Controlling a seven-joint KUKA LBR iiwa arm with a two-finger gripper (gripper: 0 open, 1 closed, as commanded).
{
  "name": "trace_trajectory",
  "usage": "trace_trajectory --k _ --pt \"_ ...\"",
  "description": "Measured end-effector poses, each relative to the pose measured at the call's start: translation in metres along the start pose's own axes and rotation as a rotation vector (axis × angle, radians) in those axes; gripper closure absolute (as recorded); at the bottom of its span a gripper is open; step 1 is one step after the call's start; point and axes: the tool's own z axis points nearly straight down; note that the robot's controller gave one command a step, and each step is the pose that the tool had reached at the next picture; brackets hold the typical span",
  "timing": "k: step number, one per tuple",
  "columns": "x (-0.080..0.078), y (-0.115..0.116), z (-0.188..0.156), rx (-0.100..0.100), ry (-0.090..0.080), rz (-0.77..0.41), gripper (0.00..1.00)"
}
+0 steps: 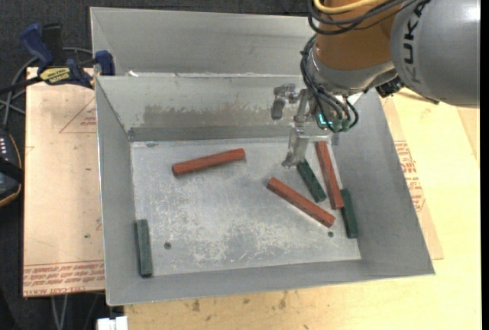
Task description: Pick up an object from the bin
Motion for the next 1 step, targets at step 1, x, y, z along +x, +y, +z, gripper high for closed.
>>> trace_trajectory --k 1 --pt "-0.0103 0.0569 0.1372 -0.001 -0.001 -0.099 0.0"
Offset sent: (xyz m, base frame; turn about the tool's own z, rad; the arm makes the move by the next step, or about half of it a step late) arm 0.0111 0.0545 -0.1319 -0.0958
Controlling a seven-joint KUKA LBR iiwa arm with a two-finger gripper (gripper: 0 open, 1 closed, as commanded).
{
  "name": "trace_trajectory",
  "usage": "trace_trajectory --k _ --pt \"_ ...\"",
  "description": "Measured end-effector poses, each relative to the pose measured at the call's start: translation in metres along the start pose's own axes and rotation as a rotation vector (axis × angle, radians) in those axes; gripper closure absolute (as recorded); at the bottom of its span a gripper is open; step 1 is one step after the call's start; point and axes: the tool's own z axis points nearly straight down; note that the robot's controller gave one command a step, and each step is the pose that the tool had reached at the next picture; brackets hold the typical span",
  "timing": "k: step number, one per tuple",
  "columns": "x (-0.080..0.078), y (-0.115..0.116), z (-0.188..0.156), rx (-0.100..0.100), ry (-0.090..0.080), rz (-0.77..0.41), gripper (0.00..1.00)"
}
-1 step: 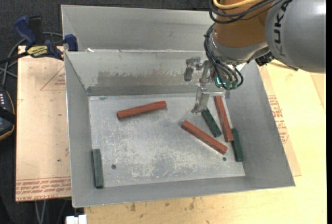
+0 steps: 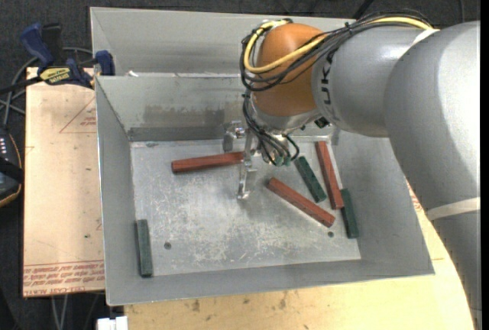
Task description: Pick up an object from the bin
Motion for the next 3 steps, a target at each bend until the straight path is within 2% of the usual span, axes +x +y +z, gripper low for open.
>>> trace_trajectory --k 1,2,3 --pt "-0.016 0.046 0.018 -0.001 -0.008 0.051 0.0" --pt "-0.016 0.043 0.015 0.0 -0.009 0.055 1.0" --pt "0.028 0.059 -0.154 0.0 -0.016 0.028 1.0"
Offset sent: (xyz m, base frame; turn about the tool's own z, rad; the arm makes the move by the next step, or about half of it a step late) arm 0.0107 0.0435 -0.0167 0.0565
